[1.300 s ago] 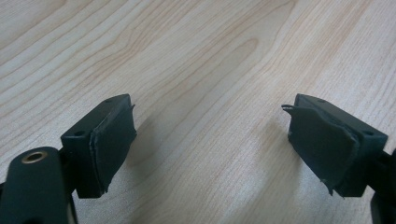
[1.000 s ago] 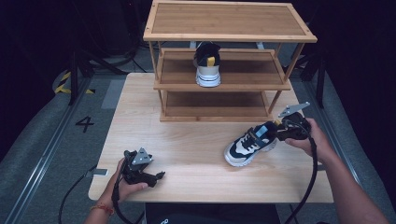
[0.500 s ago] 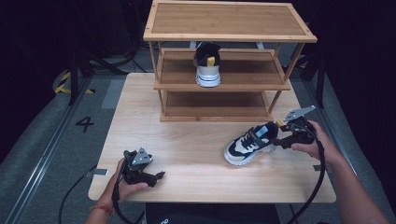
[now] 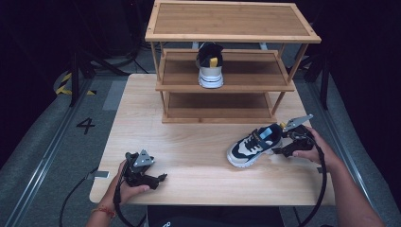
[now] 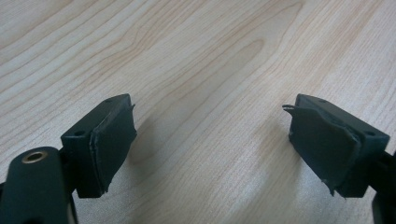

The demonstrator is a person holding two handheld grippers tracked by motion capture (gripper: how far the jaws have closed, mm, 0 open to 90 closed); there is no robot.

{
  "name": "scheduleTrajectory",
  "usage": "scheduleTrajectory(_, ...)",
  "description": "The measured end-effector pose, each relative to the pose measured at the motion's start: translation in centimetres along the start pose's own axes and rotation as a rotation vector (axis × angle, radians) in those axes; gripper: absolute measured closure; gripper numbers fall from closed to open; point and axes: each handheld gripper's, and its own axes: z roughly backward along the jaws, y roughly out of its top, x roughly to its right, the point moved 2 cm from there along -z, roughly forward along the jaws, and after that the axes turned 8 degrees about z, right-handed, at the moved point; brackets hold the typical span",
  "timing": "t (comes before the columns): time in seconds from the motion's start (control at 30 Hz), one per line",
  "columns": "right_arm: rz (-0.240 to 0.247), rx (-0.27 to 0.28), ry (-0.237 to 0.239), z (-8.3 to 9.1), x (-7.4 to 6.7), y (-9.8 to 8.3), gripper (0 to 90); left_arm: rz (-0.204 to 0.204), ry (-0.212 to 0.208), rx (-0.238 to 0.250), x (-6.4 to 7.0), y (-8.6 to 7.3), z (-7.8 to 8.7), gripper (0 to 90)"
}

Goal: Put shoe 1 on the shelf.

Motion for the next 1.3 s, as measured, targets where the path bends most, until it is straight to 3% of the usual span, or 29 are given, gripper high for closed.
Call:
scheduleTrajectory(0.13,0.008,0.019,0.004,-0.1,-0.1,-0.1,16.8,0.002,0.001,0.001,0.0,0.0,0.0,14.9)
scheduleTrajectory(0.3,0.076,0.002,0.003,0.4,-1.4,-0.4,30.7,0.000,0.001,0.001,0.0,0.0,0.0,14.9)
scheduleTrajectory(0.37,0.115,0.018,0.062,0.9,-2.9,-0.4,36.6,0.001,-0.001,0.000,0.0,0.0,0.0,14.9)
scheduleTrajectory(0.5,0.161,0.013,0.076,0.9,-4.6,-0.2,36.5,0.002,-0.001,0.003,0.0,0.0,0.0,14.9)
scheduleTrajectory(0.57,0.196,0.026,0.112,0.8,-6.3,-0.1,37.6,0.000,0.001,0.001,0.0,0.0,0.0,14.9)
scheduleTrajectory(0.7,0.226,0.043,0.155,0.7,-7.7,0.2,39.8,0.001,0.000,0.003,0.0,0.0,0.0,14.9)
scheduleTrajectory(0.77,0.264,0.052,0.162,0.3,-9.3,0.9,39.6,0.001,0.001,0.001,0.0,0.0,0.0,14.9)
scheduleTrajectory(0.93,0.297,0.081,0.206,-0.4,-11.3,2.1,39.8,0.000,0.001,0.001,0.0,0.0,0.0,14.9)
scheduleTrajectory(1.13,0.350,0.083,0.215,-0.7,-12.7,3.1,39.7,0.001,0.001,0.001,0.0,0.0,0.0,14.9)
scheduleTrajectory(1.3,0.320,0.124,0.169,1.3,-11.4,3.5,39.3,0.001,0.001,0.001,0.0,0.0,0.0,14.9)
